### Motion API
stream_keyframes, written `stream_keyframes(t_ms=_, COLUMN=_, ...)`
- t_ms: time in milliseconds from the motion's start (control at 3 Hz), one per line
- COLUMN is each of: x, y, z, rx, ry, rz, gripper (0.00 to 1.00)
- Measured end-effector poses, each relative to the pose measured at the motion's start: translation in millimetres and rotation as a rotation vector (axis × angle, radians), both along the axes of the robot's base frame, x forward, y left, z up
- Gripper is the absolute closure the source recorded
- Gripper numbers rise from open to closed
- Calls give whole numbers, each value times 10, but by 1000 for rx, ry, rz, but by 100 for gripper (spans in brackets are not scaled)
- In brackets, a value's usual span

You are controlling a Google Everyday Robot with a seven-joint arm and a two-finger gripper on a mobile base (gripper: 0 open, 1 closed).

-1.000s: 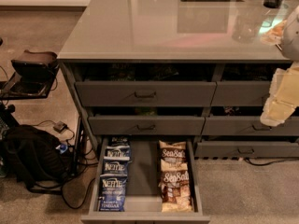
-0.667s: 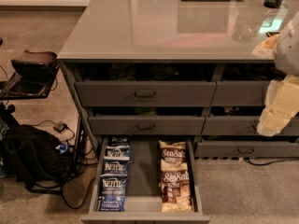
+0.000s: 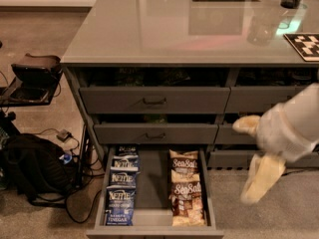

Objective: Pick blue chip bag from bottom drawer and place on counter

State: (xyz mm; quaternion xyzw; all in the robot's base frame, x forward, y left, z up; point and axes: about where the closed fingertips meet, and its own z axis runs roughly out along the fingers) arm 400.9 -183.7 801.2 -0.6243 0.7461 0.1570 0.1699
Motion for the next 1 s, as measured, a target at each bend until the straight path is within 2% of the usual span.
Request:
stream_keyframes(t_ms=333, x=-315, y=189, z=-1097, rx=137, ry=140, rz=3, gripper=0)
stream_keyframes(t_ms=667, x=-591, y=353, z=-2011, rx=201, ry=253, rz=3, gripper=0)
stream_keyframes(t_ms=1000, x=-646, y=489, z=-2650, rx=220, ry=281, rz=6, gripper=0)
